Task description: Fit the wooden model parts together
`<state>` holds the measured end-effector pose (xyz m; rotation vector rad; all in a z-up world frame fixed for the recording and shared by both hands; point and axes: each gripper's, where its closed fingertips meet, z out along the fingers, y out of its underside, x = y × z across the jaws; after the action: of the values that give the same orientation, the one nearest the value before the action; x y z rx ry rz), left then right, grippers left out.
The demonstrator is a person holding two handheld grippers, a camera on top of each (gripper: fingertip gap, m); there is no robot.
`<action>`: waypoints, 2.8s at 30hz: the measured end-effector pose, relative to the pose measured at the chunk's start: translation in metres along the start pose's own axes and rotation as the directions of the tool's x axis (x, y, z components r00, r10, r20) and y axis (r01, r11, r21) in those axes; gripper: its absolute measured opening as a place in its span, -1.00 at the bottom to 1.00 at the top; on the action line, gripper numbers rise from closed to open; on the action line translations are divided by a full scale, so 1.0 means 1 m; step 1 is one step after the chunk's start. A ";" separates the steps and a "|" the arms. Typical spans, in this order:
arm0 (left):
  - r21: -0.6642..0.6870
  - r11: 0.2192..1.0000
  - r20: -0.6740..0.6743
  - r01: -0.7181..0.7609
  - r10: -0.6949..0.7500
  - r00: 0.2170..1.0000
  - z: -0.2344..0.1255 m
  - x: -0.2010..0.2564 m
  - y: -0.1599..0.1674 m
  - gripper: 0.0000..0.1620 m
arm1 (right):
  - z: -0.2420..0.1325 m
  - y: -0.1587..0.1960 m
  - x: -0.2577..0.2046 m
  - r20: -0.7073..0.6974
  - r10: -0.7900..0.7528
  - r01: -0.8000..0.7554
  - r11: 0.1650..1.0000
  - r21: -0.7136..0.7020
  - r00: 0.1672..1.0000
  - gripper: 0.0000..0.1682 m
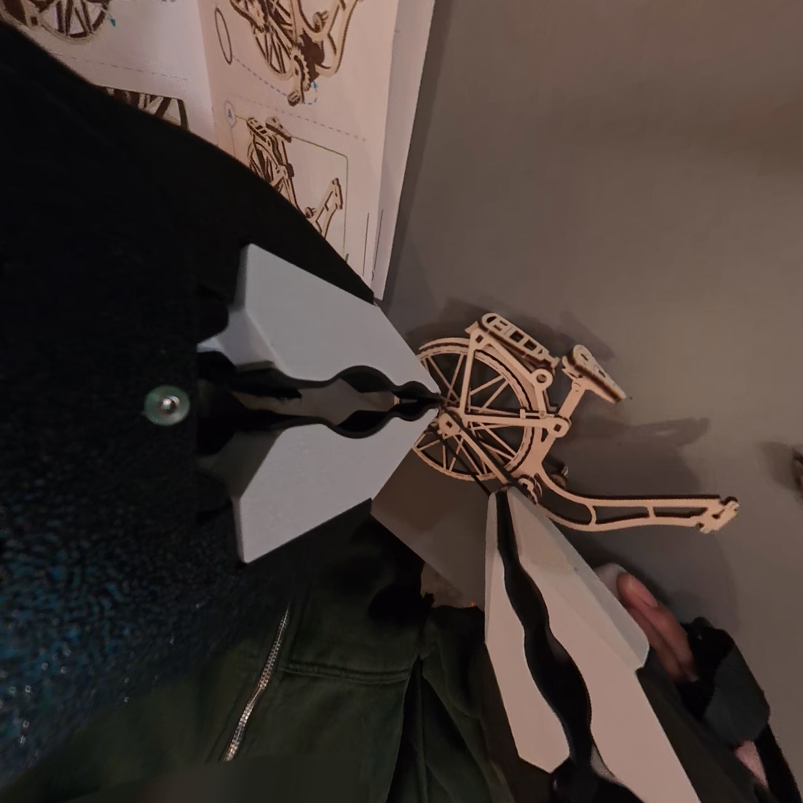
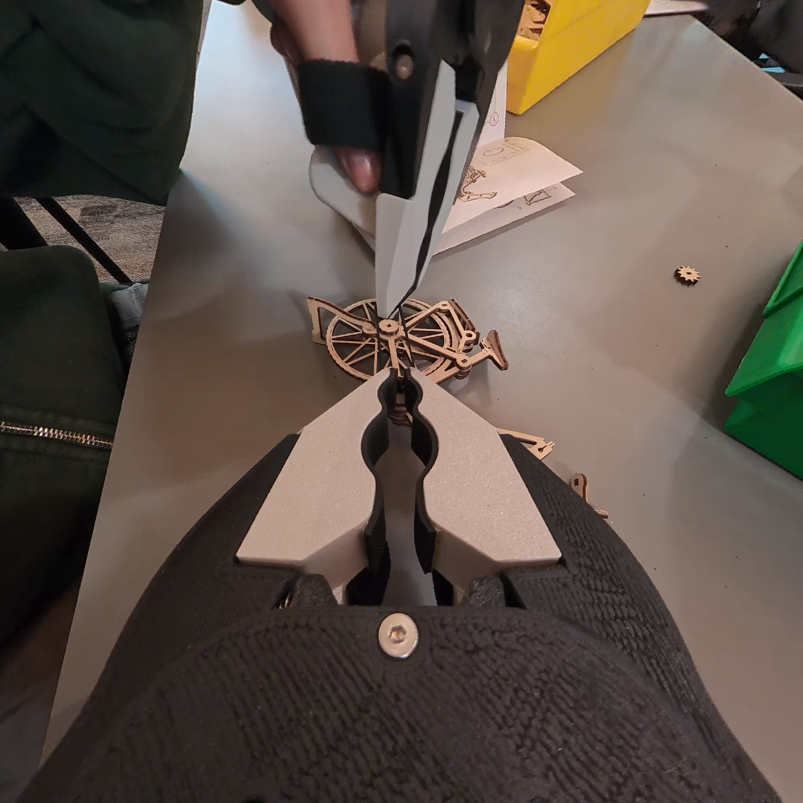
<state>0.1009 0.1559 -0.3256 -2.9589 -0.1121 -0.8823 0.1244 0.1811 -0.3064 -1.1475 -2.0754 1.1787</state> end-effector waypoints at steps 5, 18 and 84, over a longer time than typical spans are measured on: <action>0.078 0.994 0.070 -0.072 0.066 0.995 -0.009 0.000 -0.001 -1.00 | 0.000 0.000 0.000 -0.009 -0.012 0.012 1.000 -0.008 1.000 -0.99; 0.127 0.988 0.030 -0.082 0.079 0.996 -0.002 0.004 0.001 -1.00 | 0.000 -0.001 -0.001 -0.008 -0.021 0.021 1.000 -0.009 1.000 -0.99; 0.074 0.996 -0.044 -0.049 0.053 0.998 0.007 0.014 0.007 -1.00 | 0.026 -0.011 -0.013 0.135 -0.063 0.083 0.986 -0.144 0.989 -0.95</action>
<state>0.1167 0.1499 -0.3236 -2.8594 -0.0648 -0.9187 0.1073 0.1555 -0.3106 -1.0753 -2.3184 1.1049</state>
